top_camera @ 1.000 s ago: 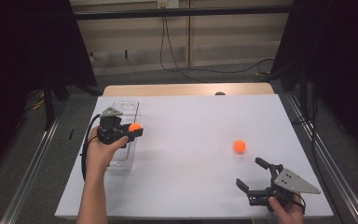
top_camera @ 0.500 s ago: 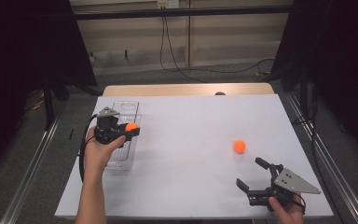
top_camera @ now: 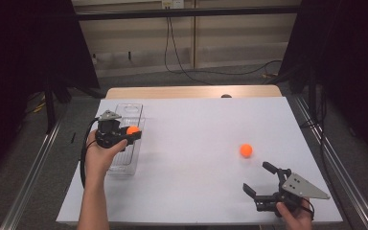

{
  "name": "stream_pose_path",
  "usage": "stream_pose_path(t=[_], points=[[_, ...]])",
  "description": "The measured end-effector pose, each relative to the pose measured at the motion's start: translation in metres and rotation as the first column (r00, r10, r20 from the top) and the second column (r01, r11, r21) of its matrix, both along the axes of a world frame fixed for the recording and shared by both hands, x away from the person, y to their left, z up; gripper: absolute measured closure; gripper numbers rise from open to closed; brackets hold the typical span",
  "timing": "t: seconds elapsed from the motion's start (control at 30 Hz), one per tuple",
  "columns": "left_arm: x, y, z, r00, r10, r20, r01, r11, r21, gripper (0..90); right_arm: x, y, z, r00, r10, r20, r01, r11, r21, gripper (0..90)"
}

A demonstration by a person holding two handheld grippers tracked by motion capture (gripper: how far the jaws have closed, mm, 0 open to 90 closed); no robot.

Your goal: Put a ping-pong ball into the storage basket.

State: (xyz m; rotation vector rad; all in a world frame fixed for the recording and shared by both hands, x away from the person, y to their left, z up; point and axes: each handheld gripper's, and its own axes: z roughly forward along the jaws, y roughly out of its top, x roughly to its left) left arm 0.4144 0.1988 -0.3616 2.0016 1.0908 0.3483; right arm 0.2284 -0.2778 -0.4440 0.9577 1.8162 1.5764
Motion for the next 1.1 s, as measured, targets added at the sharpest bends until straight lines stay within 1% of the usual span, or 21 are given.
stream_pose_path(t=[0.3, 0.5, 0.57, 0.83, 1.0, 1.1], points=[[0.001, 0.004, -0.001, 0.9999, 0.016, 0.001, -0.016, 0.9999, -0.003, 50.8, 0.000, 0.000, 0.000, 1.0000, 0.001, 0.000, -0.001, 1.000, -0.002, 1.1], [0.001, 0.006, -0.003, 0.9997, 0.023, -0.001, -0.023, 0.9997, 0.006, 50.8, 0.000, 0.000, 0.000, 1.0000, 0.000, 0.000, 0.000, 1.000, -0.001, 1.1], [0.001, 0.007, -0.003, 0.9997, 0.025, 0.002, -0.025, 0.9997, 0.002, 50.9, 0.000, 0.000, 0.000, 1.0000, 0.000, 0.000, 0.000, 1.000, -0.001, 1.1], [0.001, 0.010, -0.004, 0.9992, 0.039, 0.008, -0.039, 0.9992, 0.009, 50.9, 0.000, 0.000, 0.000, 1.0000, 0.001, 0.000, -0.001, 1.000, -0.001, 1.1], [0.001, 0.013, -0.004, 0.9987, 0.048, 0.013, -0.048, 0.9988, 0.003, 50.9, 0.000, 0.000, 0.000, 1.0000, 0.001, 0.000, -0.001, 1.000, -0.001, 1.1], [0.001, 0.014, -0.004, 0.9986, 0.051, 0.014, -0.051, 0.9986, 0.011, 50.9, 0.000, 0.000, 0.000, 1.0000, 0.001, -0.001, -0.001, 1.000, -0.001, 1.1]])
